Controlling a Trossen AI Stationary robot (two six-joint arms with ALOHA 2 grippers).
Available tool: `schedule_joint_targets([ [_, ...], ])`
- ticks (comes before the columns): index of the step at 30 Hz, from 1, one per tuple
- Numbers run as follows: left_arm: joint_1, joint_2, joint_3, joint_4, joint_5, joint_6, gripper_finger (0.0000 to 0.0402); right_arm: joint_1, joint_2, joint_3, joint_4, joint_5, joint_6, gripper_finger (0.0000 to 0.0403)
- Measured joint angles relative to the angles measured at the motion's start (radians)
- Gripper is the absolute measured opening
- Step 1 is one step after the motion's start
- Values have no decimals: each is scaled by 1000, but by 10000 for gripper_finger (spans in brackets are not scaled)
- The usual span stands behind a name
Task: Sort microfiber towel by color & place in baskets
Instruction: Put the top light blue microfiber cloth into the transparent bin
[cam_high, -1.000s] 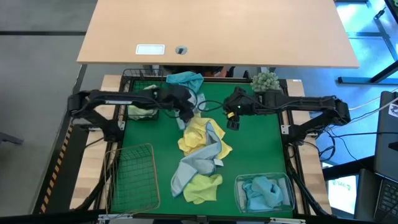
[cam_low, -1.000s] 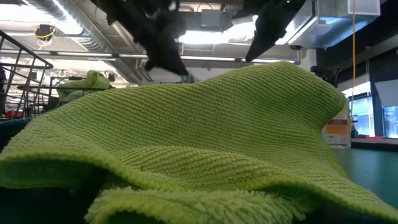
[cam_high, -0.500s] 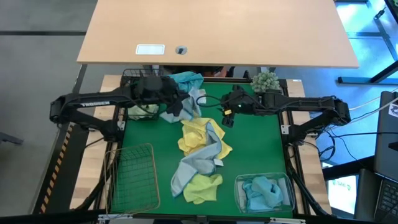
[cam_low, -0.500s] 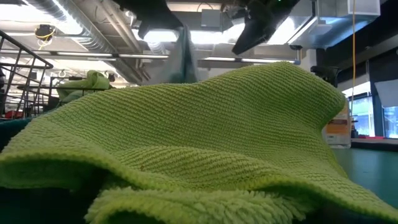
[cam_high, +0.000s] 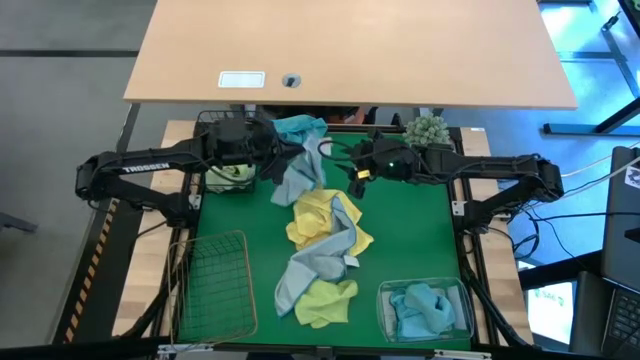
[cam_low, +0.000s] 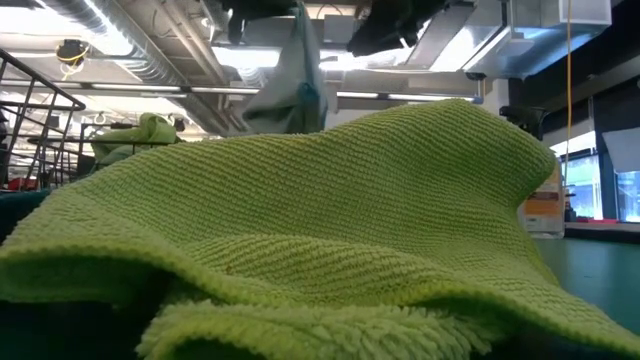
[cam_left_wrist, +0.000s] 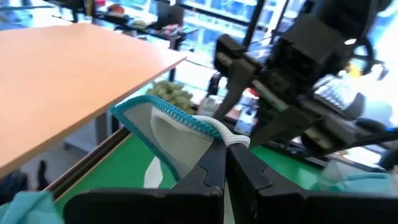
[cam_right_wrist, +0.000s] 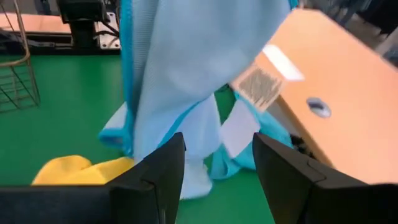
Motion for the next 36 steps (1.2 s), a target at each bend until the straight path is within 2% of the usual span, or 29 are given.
schedule_joint_targets([
  [6,0,0,0,7,49,-6,0,0,28,0,98,-6,-74,188],
  [13,0,0,0,7,49,-6,0,0,94,0,210,-133,-85,188],
  [26,-33,3,0,3,47,-6,0,1,227,0,434,-143,-84,188],
  [36,-73,3,0,4,44,-6,0,0,252,0,576,-148,-83,188],
])
